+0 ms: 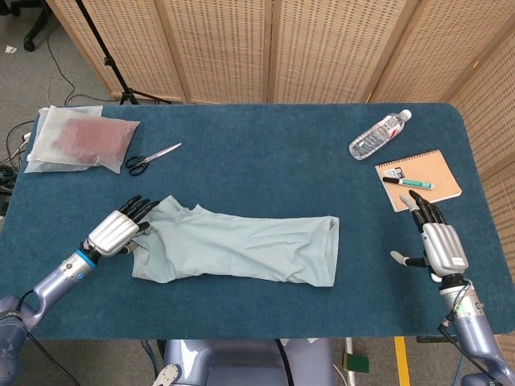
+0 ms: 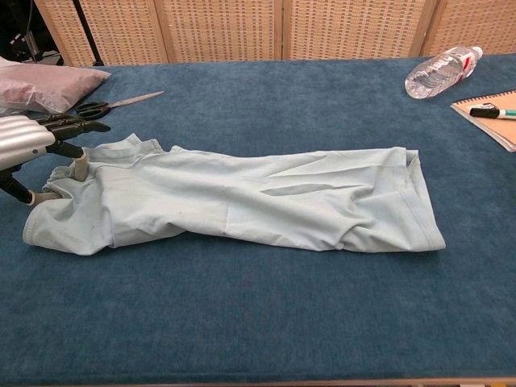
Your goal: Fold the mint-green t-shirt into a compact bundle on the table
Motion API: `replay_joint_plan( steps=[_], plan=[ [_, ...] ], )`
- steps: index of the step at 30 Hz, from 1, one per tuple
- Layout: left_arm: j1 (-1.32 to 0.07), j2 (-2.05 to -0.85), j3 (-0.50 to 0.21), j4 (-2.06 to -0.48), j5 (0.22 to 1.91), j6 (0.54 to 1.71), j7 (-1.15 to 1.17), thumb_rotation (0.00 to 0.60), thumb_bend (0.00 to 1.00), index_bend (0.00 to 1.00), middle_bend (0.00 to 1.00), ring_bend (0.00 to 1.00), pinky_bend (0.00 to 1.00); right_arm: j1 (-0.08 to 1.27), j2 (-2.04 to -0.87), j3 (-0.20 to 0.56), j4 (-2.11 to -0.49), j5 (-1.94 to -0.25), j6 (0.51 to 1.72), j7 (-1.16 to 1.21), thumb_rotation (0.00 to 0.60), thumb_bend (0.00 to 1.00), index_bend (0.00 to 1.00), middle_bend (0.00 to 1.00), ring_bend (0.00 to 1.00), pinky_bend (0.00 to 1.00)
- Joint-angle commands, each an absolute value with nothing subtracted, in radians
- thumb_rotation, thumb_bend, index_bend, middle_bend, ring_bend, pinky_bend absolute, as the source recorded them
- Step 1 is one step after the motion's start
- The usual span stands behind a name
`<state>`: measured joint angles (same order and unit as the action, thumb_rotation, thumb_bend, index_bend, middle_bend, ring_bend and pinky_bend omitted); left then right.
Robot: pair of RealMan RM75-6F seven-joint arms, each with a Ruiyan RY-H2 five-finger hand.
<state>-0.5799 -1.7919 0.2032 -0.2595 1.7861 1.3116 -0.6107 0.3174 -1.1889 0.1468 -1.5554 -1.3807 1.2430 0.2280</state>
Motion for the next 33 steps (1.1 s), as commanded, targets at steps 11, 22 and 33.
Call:
replay_joint_plan(
  steps=[11,22,33],
  plan=[
    [-0.577,-1.786,0.217,-0.241,1.787,1.296,-0.599,0.6,0.25,0.5,0.0,0.0,0.0,0.317,-1.188,0.148,-1.555,-1.38,1.24,0.231,0.6,0.0,0.0,0.0,0.0,0.07],
    [-0.579,-1.801,0.214,-0.223,1.78,1.295,-0.578,0.6,0.25,0.5,0.0,0.0,0.0,0.317,-1.191,0.148,-1.553,-1.377,1.239,0.225,0.6,0.0,0.0,0.0,0.0,0.07],
    [-0.581,-1.804,0.22,-0.217,1.78,1.287,-0.573,0.6,0.39,0.64,0.0,0.0,0.0,0.317,-1.191,0.15,-1.553,-1.376,1.238,0.225,0.6,0.0,0.0,0.0,0.0,0.07]
  ],
)
